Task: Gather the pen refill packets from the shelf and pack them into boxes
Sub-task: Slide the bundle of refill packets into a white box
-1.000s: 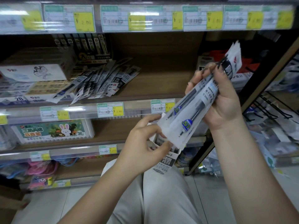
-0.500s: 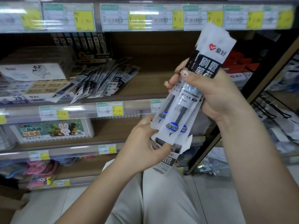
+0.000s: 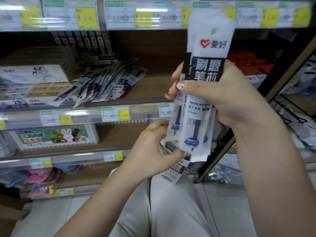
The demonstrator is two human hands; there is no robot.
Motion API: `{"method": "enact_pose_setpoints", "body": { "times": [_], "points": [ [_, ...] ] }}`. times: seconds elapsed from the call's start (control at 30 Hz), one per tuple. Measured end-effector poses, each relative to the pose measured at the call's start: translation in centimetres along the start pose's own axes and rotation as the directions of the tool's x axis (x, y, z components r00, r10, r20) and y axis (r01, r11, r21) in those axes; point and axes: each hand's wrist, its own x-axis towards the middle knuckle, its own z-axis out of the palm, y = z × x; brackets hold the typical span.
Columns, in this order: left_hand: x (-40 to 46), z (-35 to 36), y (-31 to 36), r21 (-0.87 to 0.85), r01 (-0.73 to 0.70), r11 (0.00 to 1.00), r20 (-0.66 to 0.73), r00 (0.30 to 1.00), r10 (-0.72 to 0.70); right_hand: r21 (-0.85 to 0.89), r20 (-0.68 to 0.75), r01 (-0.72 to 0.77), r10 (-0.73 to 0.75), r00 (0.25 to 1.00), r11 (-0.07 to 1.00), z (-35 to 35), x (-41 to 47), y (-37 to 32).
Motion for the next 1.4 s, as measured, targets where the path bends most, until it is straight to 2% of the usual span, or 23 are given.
{"method": "enact_pose_setpoints", "body": {
  "times": [0.17, 0.23, 0.37, 0.47, 0.6, 0.67, 0.73, 0.8, 0.9, 1.0, 1.1, 1.3, 1.4],
  "points": [
    [0.3, 0.2, 0.4, -0.004, 0.027, 1.0, 0.025, 0.999, -0.027, -0.112, 0.034, 0.002, 0.002, 0.999, 0.994, 2.2, 0.5, 0.3],
    [0.3, 0.3, 0.5, -0.017, 0.037, 0.999, 0.048, 0.998, -0.036, -0.101, 0.027, 0.021, -0.018, 0.999, 0.995, 2.8, 0.6, 0.9],
    [0.3, -0.1, 0.4, 0.025, 0.048, 0.999, 0.007, 0.999, -0.048, 0.197, -0.008, 0.026, -0.025, 1.0, 0.98, 2.5, 0.2, 2.2],
    [0.3, -0.2, 0.2, 0.044, 0.028, 0.999, 0.009, 1.0, -0.029, 0.296, 0.005, 0.006, -0.008, 1.0, 0.955, 2.0, -0.5, 2.7],
    [0.4, 0.1, 0.1, 0.02, 0.062, 0.998, -0.009, 0.998, -0.062, 0.144, -0.029, -0.125, 0.131, 0.991, 0.982, 1.7, -1.2, 3.1],
    [0.5, 0.1, 0.1, 0.016, 0.084, 0.996, -0.024, 0.996, -0.083, 0.078, -0.109, -0.175, 0.183, 0.977, 0.982, 2.0, -1.6, 3.1],
    [0.6, 0.0, 0.2, 0.039, 0.102, 0.994, -0.018, 0.995, -0.101, 0.083, -0.198, -0.203, 0.216, 0.956, 0.976, 2.4, -1.9, 3.0],
    [0.6, -0.1, 0.3, 0.055, 0.087, 0.995, -0.007, 0.996, -0.086, 0.056, -0.284, -0.211, 0.218, 0.934, 0.976, 2.8, -2.2, 2.9],
    [0.6, 0.0, 0.3, 0.059, 0.061, 0.996, 0.004, 0.998, -0.061, -0.068, -0.414, -0.186, 0.141, 0.899, 0.98, 3.0, -2.6, 2.6],
    [0.5, 0.0, 0.3, 0.076, 0.059, 0.995, 0.003, 0.998, -0.059, -0.119, -0.483, -0.195, 0.115, 0.868, 0.974, 2.8, -3.1, 2.5],
    [0.4, 0.1, 0.5, 0.07, 0.047, 0.996, 0.02, 0.999, -0.049, -0.152, -0.457, -0.245, 0.152, 0.876, 0.957, 2.8, -3.2, 2.4],
    [0.4, 0.3, 0.8, 0.07, 0.084, 0.994, -0.007, 0.996, -0.084, -0.401, -0.379, -0.351, 0.196, 0.905, 0.846, 3.9, -3.5, 2.7],
    [0.5, 0.1, 0.5, 0.064, 0.073, 0.995, -0.007, 0.997, -0.073, -0.348, -0.314, -0.312, 0.204, 0.927, 0.884, 3.6, -3.8, 2.3]
  ]
}}
